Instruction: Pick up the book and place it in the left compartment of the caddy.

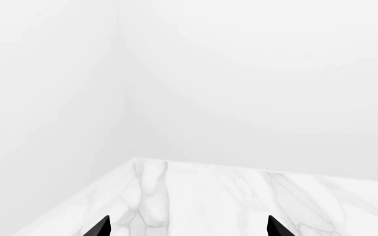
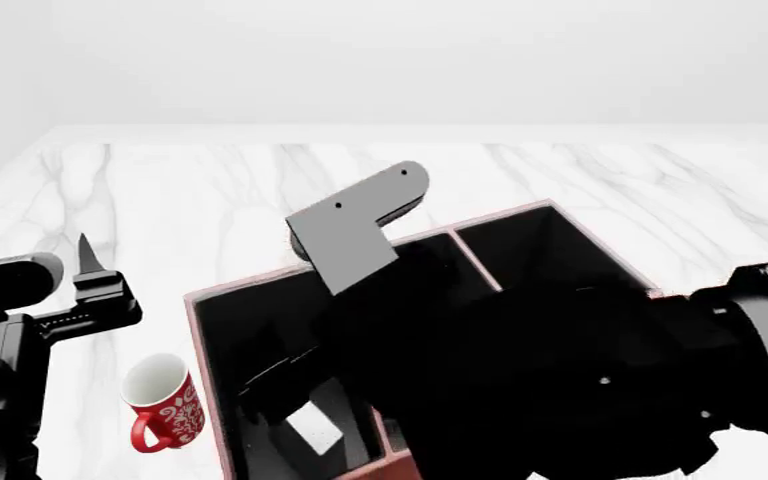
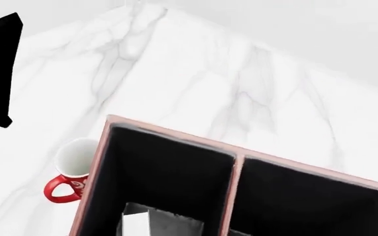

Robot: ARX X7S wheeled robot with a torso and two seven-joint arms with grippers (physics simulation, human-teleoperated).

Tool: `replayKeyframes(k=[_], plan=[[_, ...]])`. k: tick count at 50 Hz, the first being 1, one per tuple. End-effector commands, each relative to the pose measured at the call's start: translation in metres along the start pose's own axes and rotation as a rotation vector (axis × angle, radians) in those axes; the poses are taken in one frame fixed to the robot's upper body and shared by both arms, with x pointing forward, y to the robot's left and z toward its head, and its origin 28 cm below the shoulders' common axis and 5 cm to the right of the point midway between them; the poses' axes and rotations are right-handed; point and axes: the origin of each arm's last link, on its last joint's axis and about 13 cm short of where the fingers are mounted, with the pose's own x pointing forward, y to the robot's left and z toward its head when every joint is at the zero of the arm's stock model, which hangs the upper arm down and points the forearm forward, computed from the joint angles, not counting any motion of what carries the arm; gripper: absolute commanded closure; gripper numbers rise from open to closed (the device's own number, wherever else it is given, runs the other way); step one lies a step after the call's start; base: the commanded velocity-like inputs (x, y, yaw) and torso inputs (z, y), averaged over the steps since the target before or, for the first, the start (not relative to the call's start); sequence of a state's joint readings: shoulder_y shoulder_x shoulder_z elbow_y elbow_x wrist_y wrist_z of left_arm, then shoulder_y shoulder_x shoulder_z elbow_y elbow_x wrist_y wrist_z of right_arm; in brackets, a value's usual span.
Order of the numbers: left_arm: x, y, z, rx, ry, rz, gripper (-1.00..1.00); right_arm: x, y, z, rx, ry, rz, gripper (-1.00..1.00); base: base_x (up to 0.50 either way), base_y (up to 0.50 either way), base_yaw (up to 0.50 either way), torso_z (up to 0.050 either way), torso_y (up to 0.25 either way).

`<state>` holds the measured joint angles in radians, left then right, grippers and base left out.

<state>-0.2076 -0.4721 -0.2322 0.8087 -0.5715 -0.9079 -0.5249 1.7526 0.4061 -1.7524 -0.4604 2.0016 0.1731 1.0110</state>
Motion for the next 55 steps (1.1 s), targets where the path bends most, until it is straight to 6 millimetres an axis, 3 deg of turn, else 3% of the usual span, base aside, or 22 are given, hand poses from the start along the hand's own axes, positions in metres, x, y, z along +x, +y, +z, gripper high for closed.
replayKeyframes(k=[1, 6, 14, 24, 36, 55], plan=[[-0.002, -0.001, 0.001, 0.001, -0.003, -0.003, -1.00, -0.040, -0.024, 0.013, 0.057, -0.146, -0.009, -1.00, 0.00, 0.00, 0.00, 0.000, 0.000], [-0.003, -0.002, 0.005, 0.004, -0.011, -0.015, -1.00, -0.022, -0.043, -0.004, 0.047, -0.313, -0.102, -1.00, 0.00, 0.00, 0.00, 0.000, 0.000], [-0.002, -0.007, 0.006, 0.007, -0.016, -0.040, -1.00, 0.017, -0.066, -0.040, 0.061, -0.440, -0.294, -1.00, 0.00, 0.00, 0.00, 0.000, 0.000], [-0.002, -0.011, 0.004, 0.011, -0.017, -0.063, -1.00, 0.037, -0.071, -0.066, 0.037, -0.650, -0.450, -1.00, 0.00, 0.00, 0.00, 0.000, 0.000], [-0.001, -0.020, 0.005, 0.014, -0.041, -0.109, -1.00, 0.036, -0.072, -0.078, 0.047, -0.796, -0.507, -1.00, 0.00, 0.00, 0.00, 0.000, 0.000], [-0.001, -0.025, 0.015, 0.032, -0.089, -0.135, -1.00, 0.023, -0.074, -0.073, 0.061, -0.866, -0.531, -1.00, 0.00, 0.00, 0.00, 0.000, 0.000]])
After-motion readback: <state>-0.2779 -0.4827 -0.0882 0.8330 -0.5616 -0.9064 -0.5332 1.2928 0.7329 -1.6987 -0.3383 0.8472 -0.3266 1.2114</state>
